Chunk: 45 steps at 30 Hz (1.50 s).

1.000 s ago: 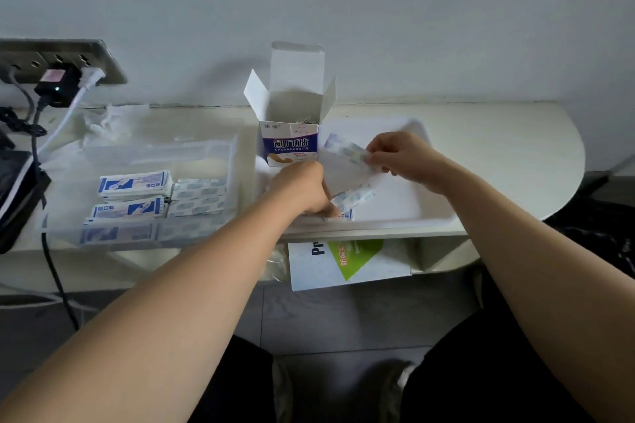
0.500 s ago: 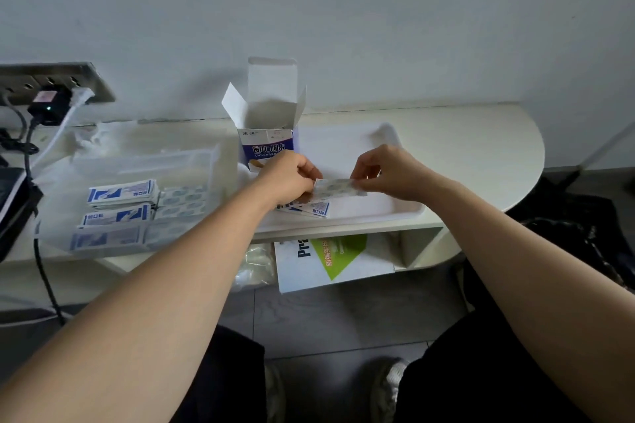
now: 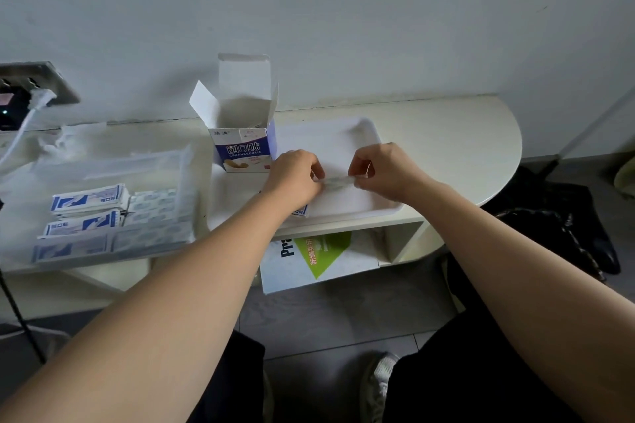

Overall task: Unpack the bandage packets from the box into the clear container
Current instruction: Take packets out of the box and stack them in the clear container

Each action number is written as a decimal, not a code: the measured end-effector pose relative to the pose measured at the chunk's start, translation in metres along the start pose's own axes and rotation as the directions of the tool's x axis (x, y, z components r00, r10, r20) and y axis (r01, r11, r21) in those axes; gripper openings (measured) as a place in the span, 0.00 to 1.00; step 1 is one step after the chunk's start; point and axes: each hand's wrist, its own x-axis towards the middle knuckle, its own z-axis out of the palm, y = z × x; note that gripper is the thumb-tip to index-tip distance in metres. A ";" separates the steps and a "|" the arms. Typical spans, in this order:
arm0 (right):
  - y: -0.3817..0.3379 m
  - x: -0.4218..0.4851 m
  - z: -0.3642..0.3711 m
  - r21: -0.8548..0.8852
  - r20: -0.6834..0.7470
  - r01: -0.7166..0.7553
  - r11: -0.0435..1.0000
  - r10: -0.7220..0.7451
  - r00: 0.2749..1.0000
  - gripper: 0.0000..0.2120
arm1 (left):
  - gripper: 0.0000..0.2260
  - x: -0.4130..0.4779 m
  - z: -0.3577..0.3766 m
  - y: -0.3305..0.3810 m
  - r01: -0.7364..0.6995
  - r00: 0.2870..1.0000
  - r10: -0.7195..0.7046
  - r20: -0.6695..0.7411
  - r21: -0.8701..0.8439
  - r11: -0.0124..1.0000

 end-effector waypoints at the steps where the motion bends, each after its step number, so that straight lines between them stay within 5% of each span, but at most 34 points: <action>1: 0.001 0.000 0.000 0.010 0.009 -0.011 1.000 0.011 1.000 0.06 | 0.06 0.001 0.000 0.001 0.006 1.000 -0.006 -0.006 -0.010 1.000; 10: 0.001 0.002 -0.002 0.039 0.069 -0.046 0.998 0.043 0.997 0.05 | 0.07 0.003 0.004 0.008 -0.010 1.000 0.010 0.005 0.015 1.000; 22: -0.062 0.007 -0.020 0.407 0.127 -0.004 0.913 -0.052 0.991 0.06 | 0.06 -0.040 -0.077 -0.029 -0.027 0.999 0.020 -0.035 -0.215 0.976; 27: -0.118 0.017 -0.006 0.455 0.124 0.059 0.888 -0.129 0.984 0.04 | 0.06 -0.071 -0.114 -0.069 0.057 0.998 -0.062 -0.012 -0.262 0.963; 34: -0.183 0.033 0.031 0.484 0.077 0.079 0.872 -0.132 0.988 0.06 | 0.02 -0.084 -0.136 -0.121 0.058 0.951 -0.137 -0.277 -0.274 0.960; 45: -0.207 0.051 0.067 0.510 0.045 -0.019 0.860 -0.005 0.999 0.04 | 0.04 -0.091 -0.142 -0.175 0.321 0.881 -0.453 -0.135 -0.532 0.783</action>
